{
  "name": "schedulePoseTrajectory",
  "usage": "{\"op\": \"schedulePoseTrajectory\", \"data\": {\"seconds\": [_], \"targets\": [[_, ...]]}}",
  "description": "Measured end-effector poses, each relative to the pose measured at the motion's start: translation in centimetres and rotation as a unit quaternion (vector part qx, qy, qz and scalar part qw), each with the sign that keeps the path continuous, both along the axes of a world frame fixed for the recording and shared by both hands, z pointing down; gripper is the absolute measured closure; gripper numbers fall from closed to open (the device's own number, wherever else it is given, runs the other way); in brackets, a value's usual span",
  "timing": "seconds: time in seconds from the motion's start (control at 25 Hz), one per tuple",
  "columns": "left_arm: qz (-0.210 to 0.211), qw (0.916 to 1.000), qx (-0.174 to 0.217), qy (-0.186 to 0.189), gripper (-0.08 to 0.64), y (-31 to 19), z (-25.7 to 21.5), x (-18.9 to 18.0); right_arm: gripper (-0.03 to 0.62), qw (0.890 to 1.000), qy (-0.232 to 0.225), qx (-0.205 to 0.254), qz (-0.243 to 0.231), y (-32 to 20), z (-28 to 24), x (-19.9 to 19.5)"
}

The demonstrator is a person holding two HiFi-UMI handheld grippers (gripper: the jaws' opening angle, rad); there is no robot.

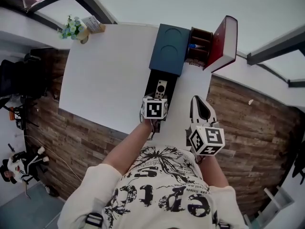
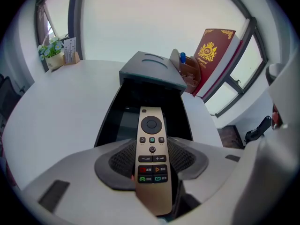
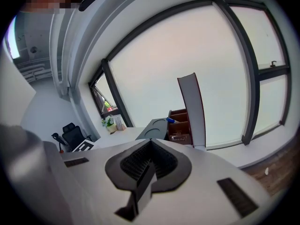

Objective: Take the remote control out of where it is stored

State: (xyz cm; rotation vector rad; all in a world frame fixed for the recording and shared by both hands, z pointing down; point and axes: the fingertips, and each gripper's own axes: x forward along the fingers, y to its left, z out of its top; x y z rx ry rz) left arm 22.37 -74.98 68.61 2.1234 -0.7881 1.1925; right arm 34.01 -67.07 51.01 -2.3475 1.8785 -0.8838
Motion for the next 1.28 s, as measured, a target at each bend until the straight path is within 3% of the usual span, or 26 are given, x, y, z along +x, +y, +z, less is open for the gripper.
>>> {"op": "schedulePoseTrajectory", "data": {"seconds": [0.28, 0.48, 0.76, 1.04, 1.12, 1.28], "targets": [[-0.011, 0.9957, 0.058, 0.072, 0.344, -0.7, -5.6, -0.1, 0.591, 1.000, 0.003, 0.014, 0.002, -0.1, -1.0, -1.9], [-0.012, 0.9779, 0.131, 0.162, 0.344, -1.5, -14.1, 1.0, 0.591, 0.999, 0.032, 0.028, 0.004, -0.8, -3.4, -2.6], [0.033, 0.9323, 0.215, 0.289, 0.344, -0.9, -23.9, 2.7, 0.591, 0.996, 0.069, 0.059, 0.027, -0.8, -6.8, -2.1], [0.049, 0.8535, 0.355, 0.379, 0.344, 0.4, -31.5, 2.0, 0.591, 0.987, 0.120, 0.093, 0.053, -0.4, -11.1, -0.7], [0.053, 0.8422, 0.368, 0.391, 0.344, 0.6, -32.7, 1.8, 0.591, 0.985, 0.131, 0.103, 0.054, -0.4, -11.9, -0.5], [0.062, 0.8326, 0.377, 0.401, 0.344, 0.7, -34.2, 1.5, 0.591, 0.976, 0.160, 0.130, 0.068, 0.1, -13.6, -0.4]]}}
